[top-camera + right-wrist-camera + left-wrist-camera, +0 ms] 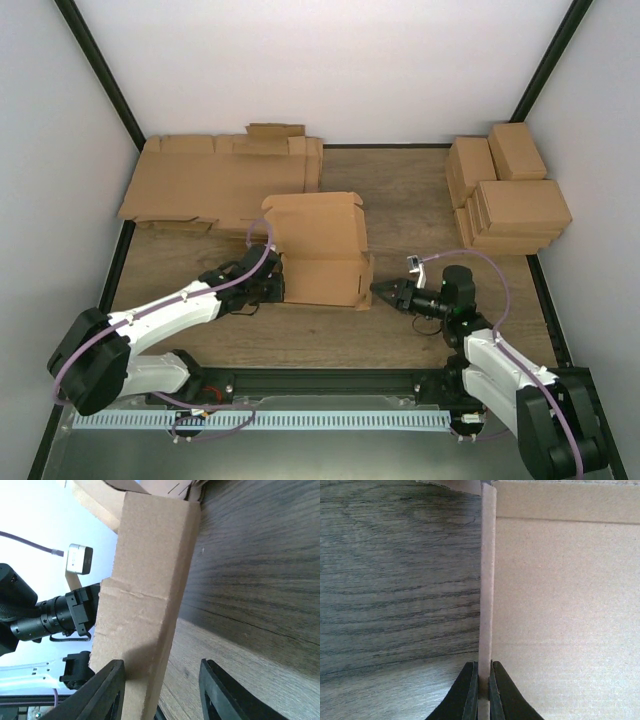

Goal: Fold the paper box

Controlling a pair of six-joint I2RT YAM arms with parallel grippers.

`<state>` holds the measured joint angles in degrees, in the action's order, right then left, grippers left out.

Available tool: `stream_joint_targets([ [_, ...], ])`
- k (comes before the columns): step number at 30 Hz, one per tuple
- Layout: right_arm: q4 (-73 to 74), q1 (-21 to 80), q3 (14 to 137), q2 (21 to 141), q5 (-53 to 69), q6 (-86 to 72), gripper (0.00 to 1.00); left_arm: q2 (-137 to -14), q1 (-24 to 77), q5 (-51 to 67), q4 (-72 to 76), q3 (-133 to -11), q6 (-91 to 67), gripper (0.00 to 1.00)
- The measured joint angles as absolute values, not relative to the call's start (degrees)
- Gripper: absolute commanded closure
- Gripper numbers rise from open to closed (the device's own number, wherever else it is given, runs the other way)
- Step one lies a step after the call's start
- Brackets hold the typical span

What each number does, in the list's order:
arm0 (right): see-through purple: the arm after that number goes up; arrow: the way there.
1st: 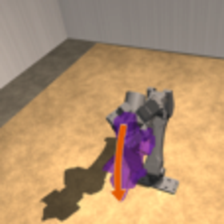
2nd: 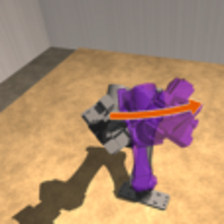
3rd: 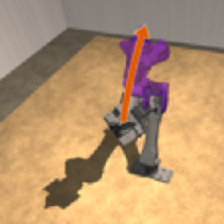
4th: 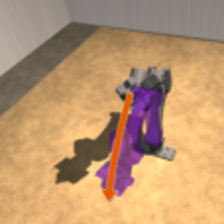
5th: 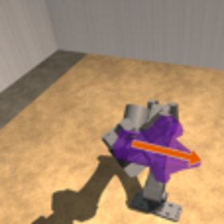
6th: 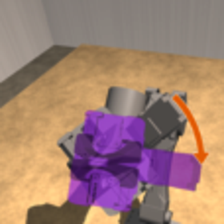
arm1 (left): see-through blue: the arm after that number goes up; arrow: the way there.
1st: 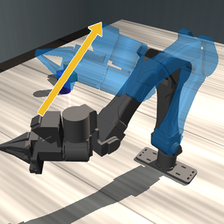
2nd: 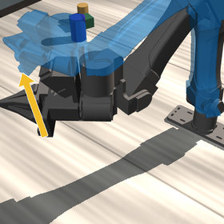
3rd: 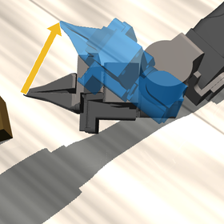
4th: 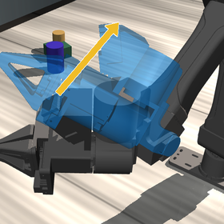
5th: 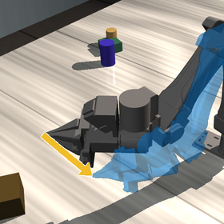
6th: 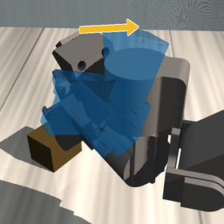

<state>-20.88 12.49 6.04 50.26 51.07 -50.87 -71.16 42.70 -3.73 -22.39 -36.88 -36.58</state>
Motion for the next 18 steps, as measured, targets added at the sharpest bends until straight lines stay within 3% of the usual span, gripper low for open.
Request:
stream_joint_targets([
  [18,-23.64,12.49,6.04,49.82,54.68,-50.0,0.71,-71.75,42.63,-1.39,-21.63,-36.73,-36.34,0.96],
])
